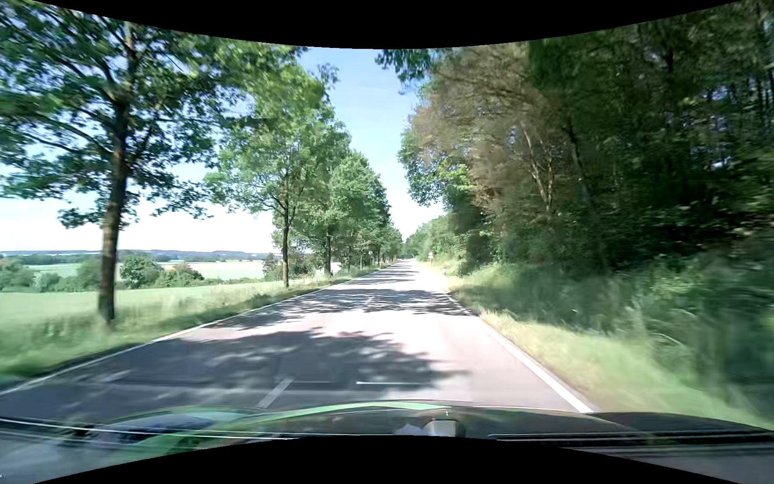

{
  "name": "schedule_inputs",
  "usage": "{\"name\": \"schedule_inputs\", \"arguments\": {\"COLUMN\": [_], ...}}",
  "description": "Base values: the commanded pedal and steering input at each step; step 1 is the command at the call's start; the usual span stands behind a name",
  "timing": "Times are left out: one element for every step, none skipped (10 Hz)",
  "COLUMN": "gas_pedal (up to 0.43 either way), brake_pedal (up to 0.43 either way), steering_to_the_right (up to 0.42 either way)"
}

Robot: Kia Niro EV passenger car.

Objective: Follow the waypoints while adhering to traffic rules and regulations

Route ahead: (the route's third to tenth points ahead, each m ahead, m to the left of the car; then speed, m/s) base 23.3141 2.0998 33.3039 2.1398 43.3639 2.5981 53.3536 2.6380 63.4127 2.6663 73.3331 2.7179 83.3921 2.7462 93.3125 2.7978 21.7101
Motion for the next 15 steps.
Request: {"name": "schedule_inputs", "arguments": {"gas_pedal": [0.220,0.220,0.220,0.220,0.228,0.228,0.228,0.248,0.260,0.268,0.268,0.268,0.268,0.268,0.268], "brake_pedal": [0.000,0.000,0.000,0.000,0.000,0.000,0.000,0.000,0.000,0.000,0.000,0.000,0.000,0.000,0.000], "steering_to_the_right": [0.001,0.000,0.001,0.001,0.001,0.000,0.000,0.000,0.000,0.000,0.000,0.000,0.000,0.000,0.000]}}
